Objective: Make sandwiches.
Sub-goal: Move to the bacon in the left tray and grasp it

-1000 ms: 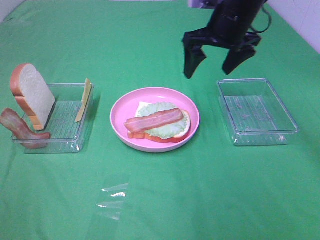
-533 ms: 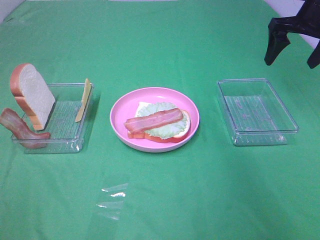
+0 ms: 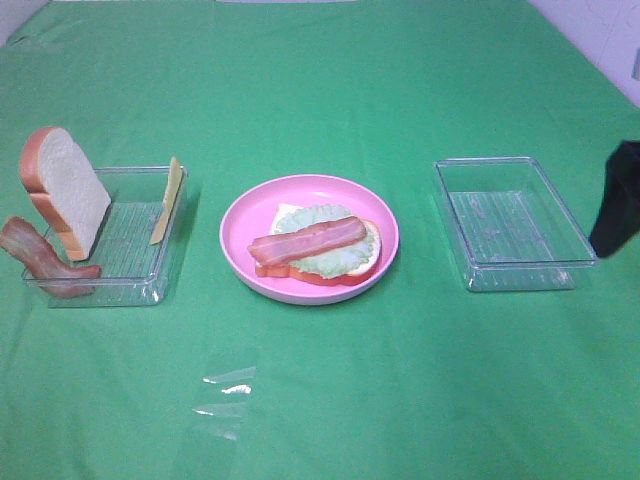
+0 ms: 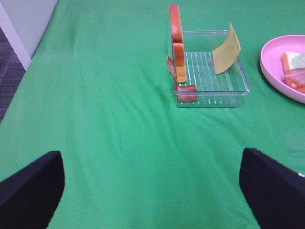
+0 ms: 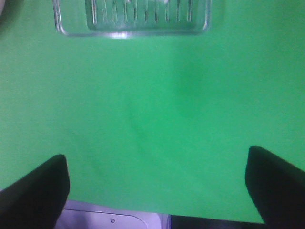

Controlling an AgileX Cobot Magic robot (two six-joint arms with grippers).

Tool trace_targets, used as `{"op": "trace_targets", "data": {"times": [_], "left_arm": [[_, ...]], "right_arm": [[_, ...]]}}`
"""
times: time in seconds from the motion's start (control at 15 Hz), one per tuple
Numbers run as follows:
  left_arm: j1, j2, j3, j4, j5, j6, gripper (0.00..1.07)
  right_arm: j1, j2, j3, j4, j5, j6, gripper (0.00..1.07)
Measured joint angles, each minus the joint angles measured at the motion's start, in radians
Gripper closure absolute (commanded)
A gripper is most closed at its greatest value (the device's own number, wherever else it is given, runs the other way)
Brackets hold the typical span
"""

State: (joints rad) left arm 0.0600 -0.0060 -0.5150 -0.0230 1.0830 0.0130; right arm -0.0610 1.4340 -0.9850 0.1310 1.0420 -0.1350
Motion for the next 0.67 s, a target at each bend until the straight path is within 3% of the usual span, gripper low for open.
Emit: {"op": "trace_targets", "data": {"times": [0.2, 0.27, 0.67], "left_arm": [[0.000, 0.000, 0.000, 0.000, 0.000, 0.000, 0.16], [0.000, 0.000, 0.000, 0.000, 0.000, 0.000, 0.16], [0.000, 0.000, 0.000, 0.000, 0.000, 0.000, 0.16]], "right_arm": [[0.000, -0.356, 0.313, 0.000, -0.054, 0.011, 0.12], [0.000, -0.612, 0.424, -0.001, -0.039, 0.017, 0.12], [0.000, -1.169, 0.477, -0.037, 0.098, 0.017, 0.12]]}}
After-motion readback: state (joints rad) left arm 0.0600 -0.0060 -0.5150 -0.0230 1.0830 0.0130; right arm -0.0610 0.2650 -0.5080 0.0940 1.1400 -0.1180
